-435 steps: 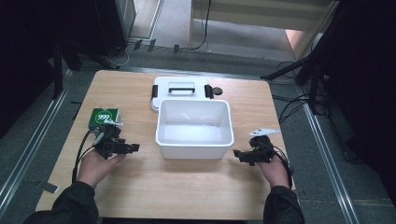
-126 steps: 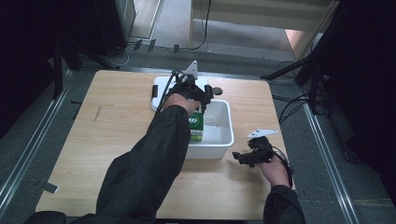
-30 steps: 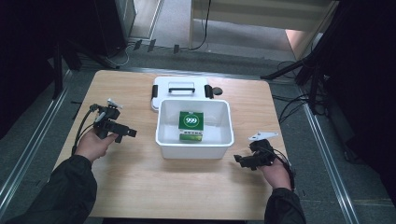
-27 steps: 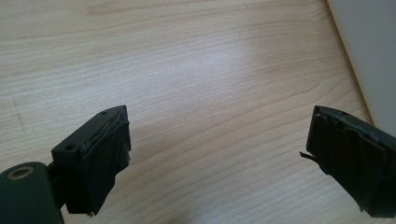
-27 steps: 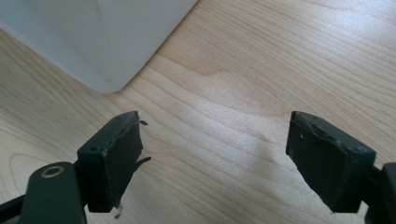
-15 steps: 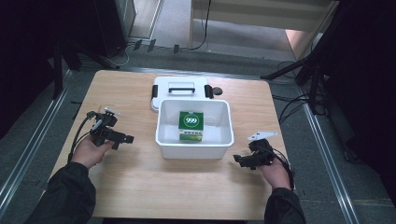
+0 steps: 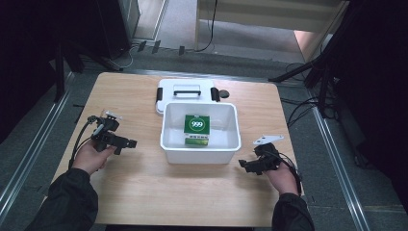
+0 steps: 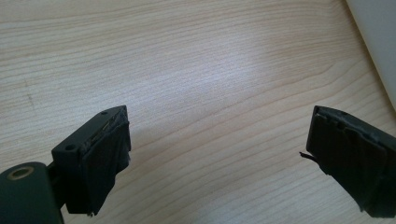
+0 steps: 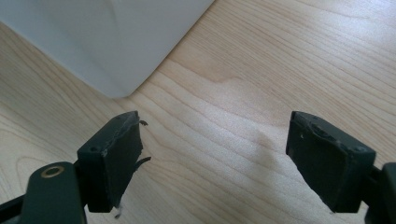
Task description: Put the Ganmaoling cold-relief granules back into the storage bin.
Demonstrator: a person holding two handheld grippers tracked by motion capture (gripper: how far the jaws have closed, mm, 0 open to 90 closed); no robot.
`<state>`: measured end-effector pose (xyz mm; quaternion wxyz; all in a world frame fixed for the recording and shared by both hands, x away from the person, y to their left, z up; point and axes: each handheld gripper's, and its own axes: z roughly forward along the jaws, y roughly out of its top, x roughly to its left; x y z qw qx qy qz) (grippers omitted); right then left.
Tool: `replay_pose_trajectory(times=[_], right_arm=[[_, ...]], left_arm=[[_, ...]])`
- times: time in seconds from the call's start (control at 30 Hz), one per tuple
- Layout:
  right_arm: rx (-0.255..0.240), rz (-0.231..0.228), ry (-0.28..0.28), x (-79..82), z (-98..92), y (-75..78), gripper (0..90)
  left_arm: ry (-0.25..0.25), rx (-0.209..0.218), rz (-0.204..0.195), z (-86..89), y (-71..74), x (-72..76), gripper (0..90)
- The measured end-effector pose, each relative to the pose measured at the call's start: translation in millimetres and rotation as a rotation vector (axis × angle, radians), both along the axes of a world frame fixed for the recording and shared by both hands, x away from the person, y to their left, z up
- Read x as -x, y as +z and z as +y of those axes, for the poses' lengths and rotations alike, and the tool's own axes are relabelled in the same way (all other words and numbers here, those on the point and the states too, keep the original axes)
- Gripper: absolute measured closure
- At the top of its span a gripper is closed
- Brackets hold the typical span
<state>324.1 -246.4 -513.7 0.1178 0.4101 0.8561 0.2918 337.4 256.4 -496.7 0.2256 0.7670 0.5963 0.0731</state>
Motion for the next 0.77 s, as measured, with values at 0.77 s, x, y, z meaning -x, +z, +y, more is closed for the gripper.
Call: replay_pose_trajectory(times=[0.77], right_arm=[[-0.001, 0.001, 0.0, -1.0, -0.5, -0.5, 18.5]], left_arm=[[-0.01, -0.042, 0.014, -5.7, -6.4, -0.6, 7.1]])
